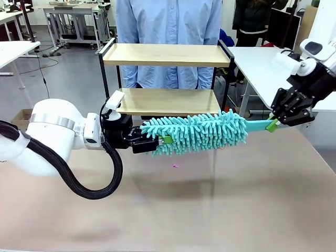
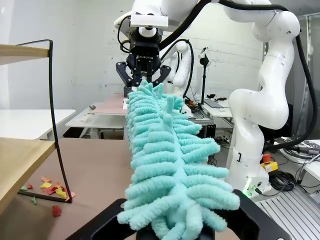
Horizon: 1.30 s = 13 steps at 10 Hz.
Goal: Clean the shelf.
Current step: Hand the Duster back to the human.
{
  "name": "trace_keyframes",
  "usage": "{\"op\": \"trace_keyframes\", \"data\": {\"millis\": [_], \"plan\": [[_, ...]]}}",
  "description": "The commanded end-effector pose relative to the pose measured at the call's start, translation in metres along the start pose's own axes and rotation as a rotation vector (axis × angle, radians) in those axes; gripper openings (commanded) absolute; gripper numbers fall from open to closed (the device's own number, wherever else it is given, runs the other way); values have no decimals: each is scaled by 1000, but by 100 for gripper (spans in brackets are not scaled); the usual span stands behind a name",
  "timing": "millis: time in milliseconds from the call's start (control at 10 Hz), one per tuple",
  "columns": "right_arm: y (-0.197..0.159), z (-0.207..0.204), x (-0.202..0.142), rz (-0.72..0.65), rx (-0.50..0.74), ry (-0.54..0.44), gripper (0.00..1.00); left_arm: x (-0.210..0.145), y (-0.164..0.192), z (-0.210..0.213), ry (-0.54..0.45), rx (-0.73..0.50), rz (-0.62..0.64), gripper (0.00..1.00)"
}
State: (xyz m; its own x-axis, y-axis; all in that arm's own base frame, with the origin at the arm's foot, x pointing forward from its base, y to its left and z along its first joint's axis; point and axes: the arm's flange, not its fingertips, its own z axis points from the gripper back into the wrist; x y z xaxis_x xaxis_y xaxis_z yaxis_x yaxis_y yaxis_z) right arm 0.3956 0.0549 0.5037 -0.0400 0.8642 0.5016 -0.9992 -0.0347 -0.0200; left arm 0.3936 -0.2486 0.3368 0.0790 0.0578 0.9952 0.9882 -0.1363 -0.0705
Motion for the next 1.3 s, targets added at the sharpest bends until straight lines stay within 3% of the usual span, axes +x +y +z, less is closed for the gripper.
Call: {"op": "trace_keyframes", "data": {"millis": [0, 100, 200, 300, 500, 800, 900, 1000, 1200], "plan": [[1, 9, -1, 3, -4, -55, 70, 0, 0, -1, -2, -1, -2, 0], [4, 25, -5, -29, -39, -135, 100, 0, 0, -1, -2, -1, -2, 0], [8, 43, -10, -49, -78, -218, 74, 0, 0, -1, -2, -1, -2, 0], [13, 64, -18, -101, -147, -310, 100, 0, 0, -1, -2, -1, -2, 0], [22, 105, -45, -254, -308, -472, 100, 0, 0, -1, -2, -1, -2, 0], [34, 129, -80, -396, -408, -573, 100, 0, 0, -1, -2, -1, -2, 0], [35, 130, -84, -377, -429, -604, 100, -1, 0, 0, 2, 1, 2, 17], [34, 142, -84, -358, -371, -539, 100, 22, -5, 10, -2, -22, -24, 17], [34, 142, -84, -358, -371, -539, 100, 81, -8, 43, -55, 22, -46, 17]]}}
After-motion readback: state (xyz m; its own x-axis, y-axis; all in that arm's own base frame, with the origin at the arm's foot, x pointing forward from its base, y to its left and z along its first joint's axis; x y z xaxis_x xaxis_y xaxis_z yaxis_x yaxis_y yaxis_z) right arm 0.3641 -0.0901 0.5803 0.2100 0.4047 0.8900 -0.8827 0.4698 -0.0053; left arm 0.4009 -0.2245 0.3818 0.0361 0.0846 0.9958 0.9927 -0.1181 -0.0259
